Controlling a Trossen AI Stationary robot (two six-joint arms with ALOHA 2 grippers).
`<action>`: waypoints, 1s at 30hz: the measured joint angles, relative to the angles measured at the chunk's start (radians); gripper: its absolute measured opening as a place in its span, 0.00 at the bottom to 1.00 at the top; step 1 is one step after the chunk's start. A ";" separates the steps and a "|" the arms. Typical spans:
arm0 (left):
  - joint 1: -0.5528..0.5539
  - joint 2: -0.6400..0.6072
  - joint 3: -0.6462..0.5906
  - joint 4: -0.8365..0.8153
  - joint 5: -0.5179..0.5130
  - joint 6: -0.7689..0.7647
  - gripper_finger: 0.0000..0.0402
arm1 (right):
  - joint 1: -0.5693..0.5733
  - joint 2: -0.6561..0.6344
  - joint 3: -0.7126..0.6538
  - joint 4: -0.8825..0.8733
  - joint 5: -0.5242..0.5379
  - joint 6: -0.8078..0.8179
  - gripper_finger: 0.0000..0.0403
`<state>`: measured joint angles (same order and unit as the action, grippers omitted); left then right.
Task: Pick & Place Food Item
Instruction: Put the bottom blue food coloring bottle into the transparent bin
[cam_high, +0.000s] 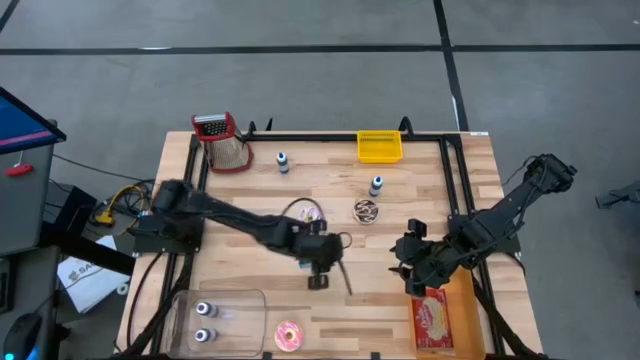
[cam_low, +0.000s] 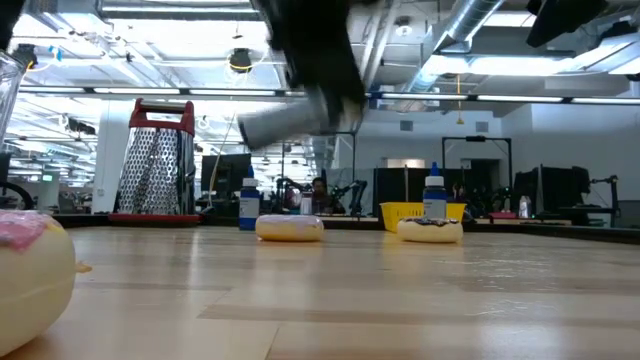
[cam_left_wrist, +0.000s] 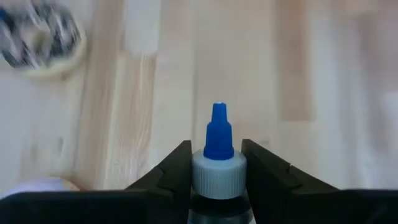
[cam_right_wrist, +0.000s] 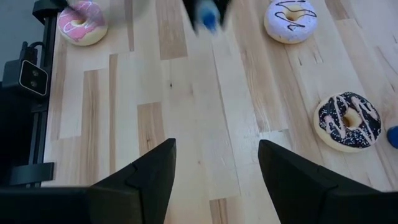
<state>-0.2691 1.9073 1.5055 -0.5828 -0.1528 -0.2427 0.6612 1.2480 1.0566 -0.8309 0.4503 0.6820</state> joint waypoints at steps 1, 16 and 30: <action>-0.022 -0.032 -0.008 0.010 -0.004 -0.005 0.27 | 0.001 0.000 0.000 0.000 0.000 0.000 0.55; -0.539 -0.710 -0.685 0.591 -0.618 -0.180 0.27 | 0.050 0.000 0.000 0.027 0.109 0.028 0.55; -0.803 -0.872 -1.108 1.051 -0.624 -0.152 0.27 | 0.037 0.000 0.000 0.154 0.105 0.026 0.55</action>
<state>-1.0721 1.0355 0.3974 0.4680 -0.7770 -0.3948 0.6981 1.2476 1.0569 -0.6769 0.5554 0.7075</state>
